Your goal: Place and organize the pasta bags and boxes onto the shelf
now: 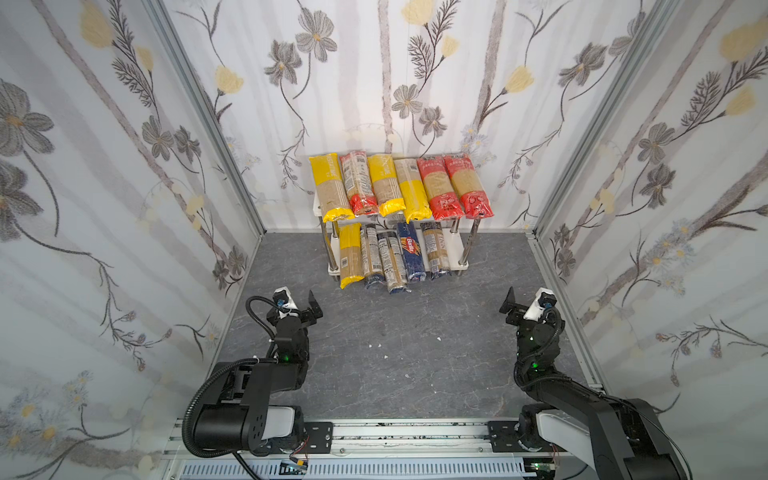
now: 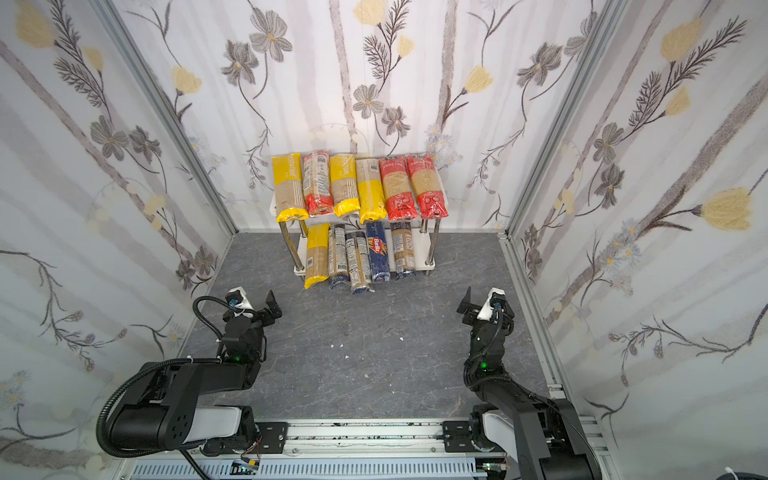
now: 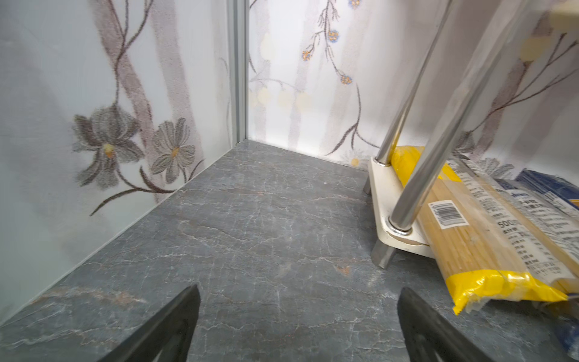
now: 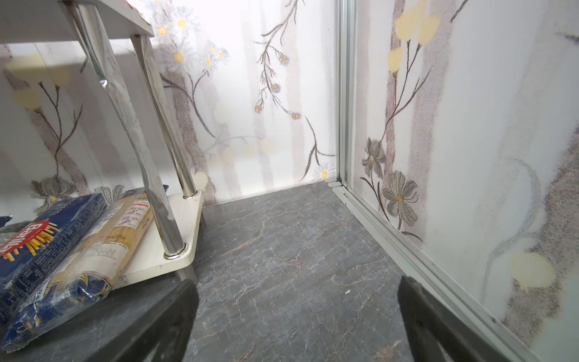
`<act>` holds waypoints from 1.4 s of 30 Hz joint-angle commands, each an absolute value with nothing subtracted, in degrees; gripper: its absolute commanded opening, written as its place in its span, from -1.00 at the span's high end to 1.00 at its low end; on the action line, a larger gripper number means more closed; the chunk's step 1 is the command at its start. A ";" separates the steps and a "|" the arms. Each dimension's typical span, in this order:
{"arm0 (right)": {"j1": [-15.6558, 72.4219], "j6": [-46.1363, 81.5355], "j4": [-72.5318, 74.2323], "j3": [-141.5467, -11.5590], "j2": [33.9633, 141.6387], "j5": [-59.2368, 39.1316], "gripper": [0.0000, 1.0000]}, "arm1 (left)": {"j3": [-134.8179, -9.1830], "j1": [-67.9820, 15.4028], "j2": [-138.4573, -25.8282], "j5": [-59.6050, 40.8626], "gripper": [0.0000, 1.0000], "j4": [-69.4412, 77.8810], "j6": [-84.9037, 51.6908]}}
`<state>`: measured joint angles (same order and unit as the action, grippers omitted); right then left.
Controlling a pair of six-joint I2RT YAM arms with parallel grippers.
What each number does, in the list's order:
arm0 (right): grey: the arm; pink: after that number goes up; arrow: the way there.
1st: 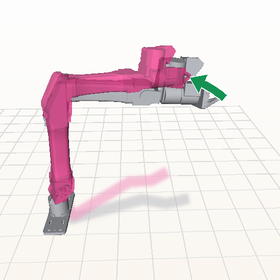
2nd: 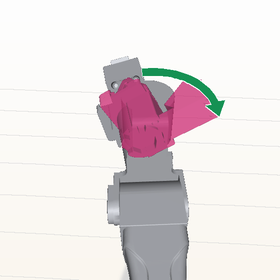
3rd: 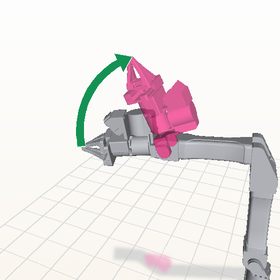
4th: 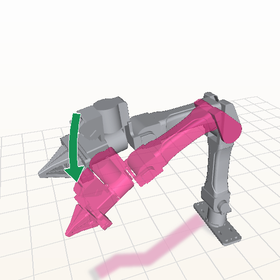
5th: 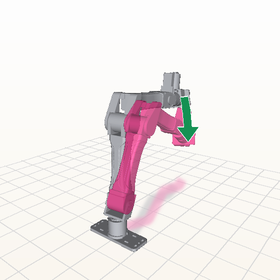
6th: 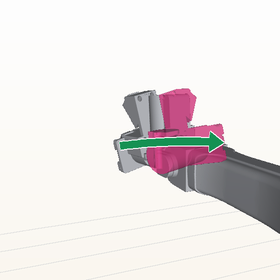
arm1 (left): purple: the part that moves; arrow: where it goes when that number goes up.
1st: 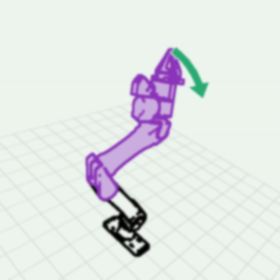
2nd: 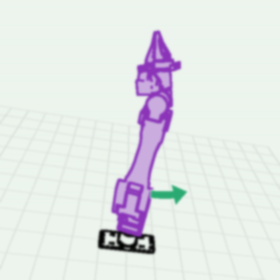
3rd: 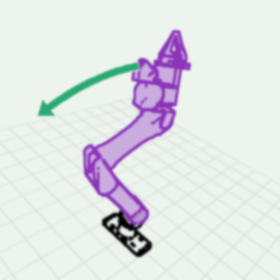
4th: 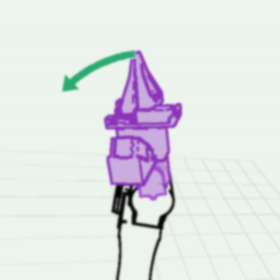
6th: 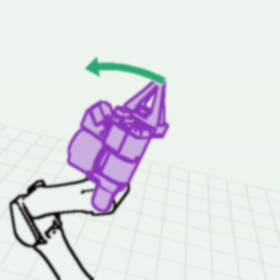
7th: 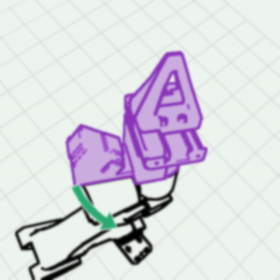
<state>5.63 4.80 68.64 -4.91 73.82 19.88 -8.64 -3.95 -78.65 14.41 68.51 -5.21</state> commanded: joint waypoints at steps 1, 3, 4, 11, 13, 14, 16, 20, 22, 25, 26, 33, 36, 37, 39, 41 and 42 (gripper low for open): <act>5.03 3.06 85.95 -2.20 79.50 19.94 -0.99 | -7.04 -3.87 -83.20 11.26 -1.00 82.18 -2.67; 4.75 2.23 94.83 -1.26 86.21 18.16 -0.99 | -5.95 -3.90 -89.23 8.45 -1.00 90.11 -1.24; 4.79 1.91 98.49 -1.18 88.40 18.28 -0.99 | -6.27 -4.11 -90.53 7.07 -1.00 90.45 -0.37; 3.08 3.42 94.34 -1.85 87.12 15.27 -0.99 | -7.02 -3.80 -91.66 7.11 -1.00 90.71 -0.81; 2.67 3.78 90.79 -2.97 86.25 14.24 -0.99 | -7.50 -3.49 -91.71 5.82 -1.00 89.92 -0.70; 2.40 3.69 88.74 -4.17 86.37 13.17 -0.99 | -8.38 -3.06 -91.57 4.98 -1.00 88.10 -0.78; 1.86 3.74 82.03 -7.38 86.18 11.36 -0.99 | -10.81 -2.40 -91.03 3.20 -1.00 82.61 -0.88; 1.34 3.59 83.16 -7.04 86.09 9.57 -0.99 | -12.07 -1.88 -90.96 1.45 -1.00 80.16 -0.88; 0.89 3.90 81.65 -7.70 86.17 8.88 -0.99 | -12.33 -1.76 -91.05 2.29 -1.00 79.82 -1.28; 0.88 3.86 80.55 -8.51 86.31 8.78 -0.99 | -13.51 -1.17 -91.08 2.72 -1.00 77.67 -2.35; 0.89 4.03 79.71 -8.94 86.42 9.11 -0.99 | -14.11 -0.68 -91.06 2.38 -1.00 76.32 -2.89; 0.70 4.09 74.68 -11.71 86.53 8.09 -0.99 | -14.24 -0.43 -91.01 1.85 -1.00 75.94 -3.16; 0.70 3.98 74.93 -11.44 86.37 8.10 -0.99 | -14.25 -0.56 -90.97 2.34 -1.00 75.77 -3.07; 0.79 3.79 75.21 -11.24 86.39 8.13 -0.99 | -14.30 -0.85 -90.97 3.90 -1.00 75.69 -3.19; 0.88 3.69 76.11 -11.07 86.51 8.26 -0.99 | -14.32 -0.97 -90.92 4.31 -1.00 75.69 -3.19; 1.14 3.50 76.02 -10.99 86.42 8.67 -0.99 | -14.25 -0.97 -90.92 4.41 -1.00 75.68 -3.25; 1.23 3.42 76.15 -10.92 86.35 8.61 -0.99 | -14.11 -0.99 -90.86 4.38 -1.00 75.74 -3.25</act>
